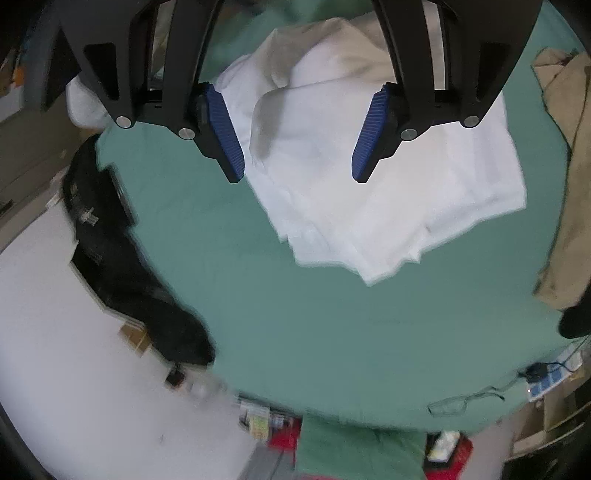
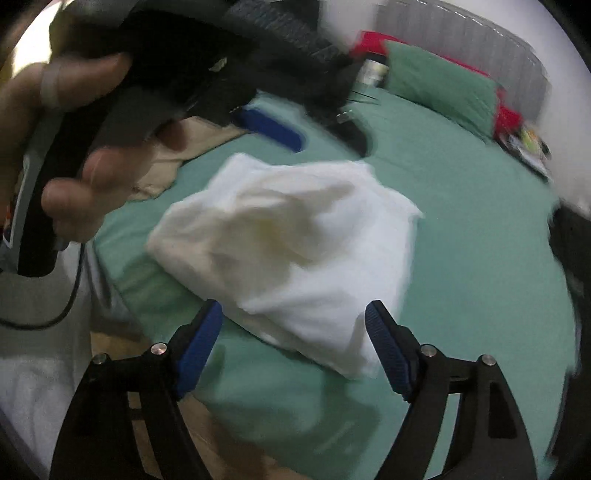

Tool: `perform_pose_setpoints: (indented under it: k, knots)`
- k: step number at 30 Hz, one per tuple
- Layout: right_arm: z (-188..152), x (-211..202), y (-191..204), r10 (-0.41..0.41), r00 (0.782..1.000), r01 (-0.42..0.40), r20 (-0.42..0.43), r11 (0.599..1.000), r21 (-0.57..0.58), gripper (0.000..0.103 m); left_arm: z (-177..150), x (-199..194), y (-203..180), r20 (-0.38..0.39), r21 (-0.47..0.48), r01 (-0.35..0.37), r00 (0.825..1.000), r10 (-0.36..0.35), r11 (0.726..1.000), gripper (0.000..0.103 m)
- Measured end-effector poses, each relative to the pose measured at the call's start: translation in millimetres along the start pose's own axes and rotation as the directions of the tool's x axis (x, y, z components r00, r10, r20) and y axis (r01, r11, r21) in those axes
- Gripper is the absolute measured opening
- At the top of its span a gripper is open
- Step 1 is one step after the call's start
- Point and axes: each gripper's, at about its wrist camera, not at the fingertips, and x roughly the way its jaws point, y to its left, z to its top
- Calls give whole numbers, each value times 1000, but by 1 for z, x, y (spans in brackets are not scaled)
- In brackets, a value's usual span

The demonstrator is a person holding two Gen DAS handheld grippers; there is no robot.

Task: Fold large clothes

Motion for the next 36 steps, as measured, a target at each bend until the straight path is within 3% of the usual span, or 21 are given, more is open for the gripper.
perform_pose_setpoints:
  k: [2, 4, 5, 9, 13, 16, 18, 20, 24, 26, 28, 29, 30, 33, 36]
  knots:
    - [-12, -2, -24, -7, 1000, 7, 0, 997, 79, 80, 0, 23, -4, -55, 6, -69, 996, 69, 998, 64]
    - [-22, -3, -47, -27, 1000, 26, -1, 988, 154, 80, -7, 38, 1, -73, 35, -194, 978, 196, 980, 64]
    - [-27, -5, -57, -32, 999, 30, 6, 981, 191, 80, -11, 37, 7, -73, 25, -223, 972, 224, 975, 64]
    - [-35, -6, -83, -27, 999, 15, 35, 952, 306, 80, -30, 18, 36, -47, -65, -296, 955, 293, 953, 64]
    - [-33, 6, -91, -4, 1000, -5, 27, 939, 343, 80, -53, -8, 76, -15, -166, -347, 937, 349, 923, 64]
    - [-25, 12, -88, 7, 999, -18, 32, 936, 353, 80, -67, -23, 106, -43, -237, -397, 916, 399, 886, 64]
    - [-19, 17, -86, 20, 999, -32, 37, 930, 366, 80, -77, -35, 122, -48, -285, -406, 911, 410, 868, 64]
    - [-11, 23, -87, 41, 998, -56, 47, 925, 377, 80, -81, -53, 130, -2, -312, -381, 916, 401, 870, 64]
    - [-1, 40, -89, 147, 985, -174, 95, 879, 445, 80, -72, -63, 123, 83, -280, -282, 945, 315, 918, 64]
    - [1, 55, -89, 209, 973, -231, 99, 844, 484, 80, -64, -51, 121, 76, -268, -220, 966, 248, 938, 64]
    - [0, 75, -83, 287, 954, -287, 83, 799, 528, 77, -57, -28, 119, 18, -257, -209, 975, 221, 944, 64]
    - [-3, 85, -80, 340, 936, -332, 90, 766, 550, 51, -60, -14, 120, -33, -257, -221, 975, 220, 941, 64]
    - [-6, 93, -75, 384, 918, -369, 98, 738, 565, 43, -65, -5, 121, -72, -263, -233, 972, 222, 936, 64]
    - [-10, 91, -69, 357, 929, -346, 95, 753, 560, 29, -79, -2, 111, -54, -244, -230, 973, 224, 942, 64]
    - [-11, 77, -64, 324, 944, -302, 57, 786, 539, 26, -89, -6, 103, -50, -211, -179, 984, 172, 961, 64]
